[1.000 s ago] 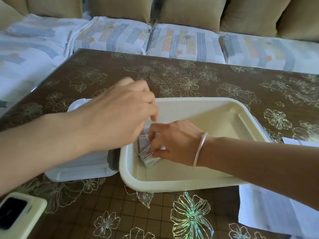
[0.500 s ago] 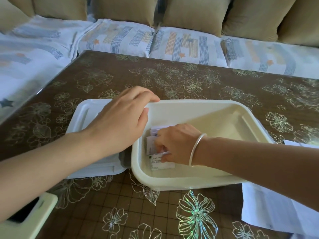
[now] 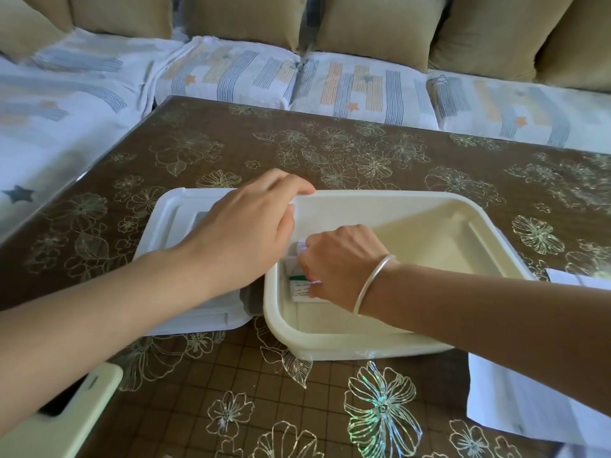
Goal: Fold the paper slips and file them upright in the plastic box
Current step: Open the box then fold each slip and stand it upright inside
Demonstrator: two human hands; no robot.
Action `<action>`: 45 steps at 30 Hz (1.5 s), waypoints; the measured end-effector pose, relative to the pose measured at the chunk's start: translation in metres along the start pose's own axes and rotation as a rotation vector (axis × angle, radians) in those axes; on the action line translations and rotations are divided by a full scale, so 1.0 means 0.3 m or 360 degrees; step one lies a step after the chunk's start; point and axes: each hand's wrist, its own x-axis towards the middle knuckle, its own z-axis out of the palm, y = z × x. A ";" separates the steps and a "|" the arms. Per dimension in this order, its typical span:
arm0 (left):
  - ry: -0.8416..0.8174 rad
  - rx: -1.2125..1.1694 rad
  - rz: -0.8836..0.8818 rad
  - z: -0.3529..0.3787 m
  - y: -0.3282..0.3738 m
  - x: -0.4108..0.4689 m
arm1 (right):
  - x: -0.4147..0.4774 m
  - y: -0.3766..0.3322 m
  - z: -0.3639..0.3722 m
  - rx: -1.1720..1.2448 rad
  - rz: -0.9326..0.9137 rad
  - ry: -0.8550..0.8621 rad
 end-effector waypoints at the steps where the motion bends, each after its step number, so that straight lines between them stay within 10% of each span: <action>1: -0.0005 -0.0003 -0.0008 0.000 0.000 0.001 | -0.006 0.000 -0.003 -0.0002 -0.0022 -0.0001; 11: -0.0054 -0.0031 -0.0041 0.000 -0.003 0.000 | -0.015 0.047 0.003 0.0362 -0.0055 -0.0475; 26: -0.0077 -0.0044 -0.0030 -0.006 -0.007 0.001 | 0.020 0.058 0.052 0.0639 -0.0058 -0.0073; 34: -0.0082 -0.0018 -0.0030 -0.005 -0.009 0.004 | 0.029 0.012 0.024 -0.0085 -0.0029 0.0154; 45: -0.0057 -0.0030 0.0003 -0.005 -0.009 0.005 | 0.030 0.016 -0.004 0.0182 0.0256 -0.0078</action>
